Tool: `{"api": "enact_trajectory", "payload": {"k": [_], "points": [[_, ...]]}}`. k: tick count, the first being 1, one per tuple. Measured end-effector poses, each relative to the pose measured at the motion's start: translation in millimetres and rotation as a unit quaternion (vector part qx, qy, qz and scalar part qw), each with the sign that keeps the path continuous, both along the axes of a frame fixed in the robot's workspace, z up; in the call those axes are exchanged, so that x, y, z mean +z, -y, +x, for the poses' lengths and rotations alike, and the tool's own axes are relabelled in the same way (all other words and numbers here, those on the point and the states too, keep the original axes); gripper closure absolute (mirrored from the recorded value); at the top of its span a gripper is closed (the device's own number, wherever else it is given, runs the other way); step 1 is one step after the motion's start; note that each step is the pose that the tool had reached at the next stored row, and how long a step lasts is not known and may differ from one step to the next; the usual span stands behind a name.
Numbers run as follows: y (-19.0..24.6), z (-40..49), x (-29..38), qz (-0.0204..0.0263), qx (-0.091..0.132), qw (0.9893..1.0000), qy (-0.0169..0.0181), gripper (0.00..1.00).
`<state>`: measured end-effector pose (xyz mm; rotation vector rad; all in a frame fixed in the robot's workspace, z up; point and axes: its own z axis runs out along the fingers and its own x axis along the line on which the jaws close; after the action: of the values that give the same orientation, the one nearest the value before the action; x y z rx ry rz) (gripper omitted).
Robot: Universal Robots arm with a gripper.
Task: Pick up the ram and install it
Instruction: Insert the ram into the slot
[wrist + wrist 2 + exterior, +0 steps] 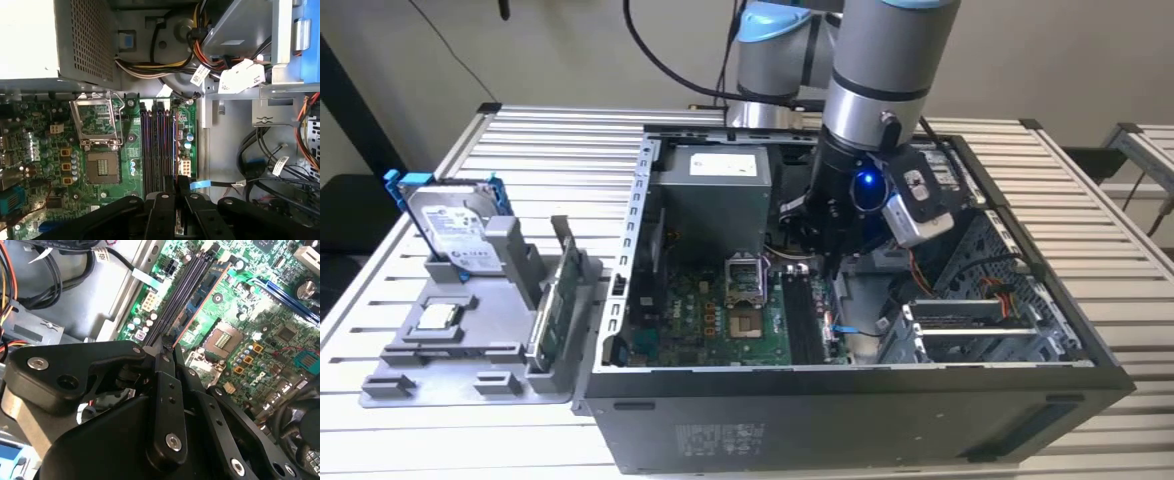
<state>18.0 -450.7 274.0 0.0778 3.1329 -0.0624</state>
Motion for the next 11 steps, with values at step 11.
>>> {"api": "enact_trajectory", "payload": {"k": [11], "points": [[1.7, 0.0, -18.8, -0.0001, 0.000, 1.0000, 0.0000, 0.86]]}}
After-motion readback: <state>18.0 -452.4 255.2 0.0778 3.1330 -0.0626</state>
